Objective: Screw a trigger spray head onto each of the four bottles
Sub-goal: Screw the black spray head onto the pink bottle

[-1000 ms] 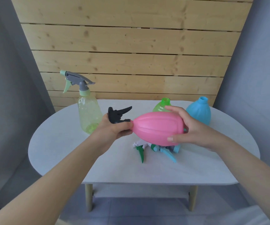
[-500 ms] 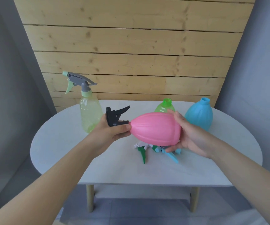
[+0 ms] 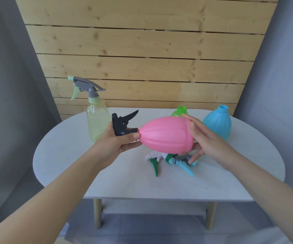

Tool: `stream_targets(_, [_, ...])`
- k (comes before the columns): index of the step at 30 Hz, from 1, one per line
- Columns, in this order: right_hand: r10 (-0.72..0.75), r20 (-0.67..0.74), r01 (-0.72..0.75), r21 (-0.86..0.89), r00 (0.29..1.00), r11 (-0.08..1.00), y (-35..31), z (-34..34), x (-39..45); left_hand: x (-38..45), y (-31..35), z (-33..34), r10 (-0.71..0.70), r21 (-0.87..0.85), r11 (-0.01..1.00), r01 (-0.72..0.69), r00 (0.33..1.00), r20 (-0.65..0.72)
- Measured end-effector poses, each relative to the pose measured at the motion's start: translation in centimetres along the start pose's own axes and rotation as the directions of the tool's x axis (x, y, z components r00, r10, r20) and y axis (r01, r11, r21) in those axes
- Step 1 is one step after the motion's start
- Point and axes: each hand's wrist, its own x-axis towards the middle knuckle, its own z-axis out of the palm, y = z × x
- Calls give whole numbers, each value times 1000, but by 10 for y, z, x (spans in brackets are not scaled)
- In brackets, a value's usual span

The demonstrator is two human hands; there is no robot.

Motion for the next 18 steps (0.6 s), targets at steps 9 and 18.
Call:
stream_targets(9, [-8,140,24,-118,990,993,1,-12,2,1,0,-5,-10,13,1000,9,999,31])
stream_targets(18, [3,29,-1,-82,1000,997,4,0,1,2,-3,-2,-13,21,1000,14,1000,-28])
